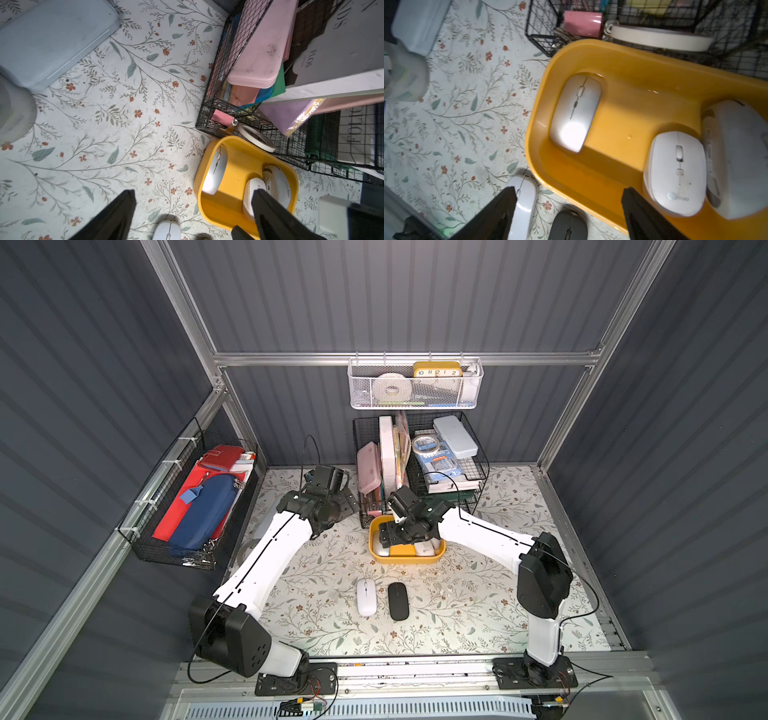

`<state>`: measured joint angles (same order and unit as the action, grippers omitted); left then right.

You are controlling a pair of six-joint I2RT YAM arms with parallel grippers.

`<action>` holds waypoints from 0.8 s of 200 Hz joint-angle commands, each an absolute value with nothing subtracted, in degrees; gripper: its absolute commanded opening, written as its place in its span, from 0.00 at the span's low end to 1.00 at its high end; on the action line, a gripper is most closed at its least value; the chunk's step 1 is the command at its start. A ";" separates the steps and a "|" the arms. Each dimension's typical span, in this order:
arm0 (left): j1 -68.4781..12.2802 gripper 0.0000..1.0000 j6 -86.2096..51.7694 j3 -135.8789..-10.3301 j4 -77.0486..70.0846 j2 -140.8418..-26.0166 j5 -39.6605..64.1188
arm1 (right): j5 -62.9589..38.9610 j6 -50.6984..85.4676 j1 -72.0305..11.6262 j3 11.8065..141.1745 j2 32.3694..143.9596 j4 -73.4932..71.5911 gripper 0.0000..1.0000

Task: Take out the mouse from the storage box
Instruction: Pick up the mouse from the storage box.

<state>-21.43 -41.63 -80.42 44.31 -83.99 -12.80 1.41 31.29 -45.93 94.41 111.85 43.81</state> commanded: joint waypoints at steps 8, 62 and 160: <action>-21.18 0.92 -36.58 -77.43 39.05 -84.45 -9.20 | 10.73 31.84 -44.65 95.69 111.06 48.91 0.86; -21.18 0.91 -35.57 -72.89 33.68 -84.12 -4.51 | 25.87 29.27 -42.99 89.03 106.80 52.57 0.88; -21.17 0.91 -35.68 -72.82 32.70 -86.47 -2.67 | 23.52 24.10 -36.19 86.13 108.09 45.22 0.88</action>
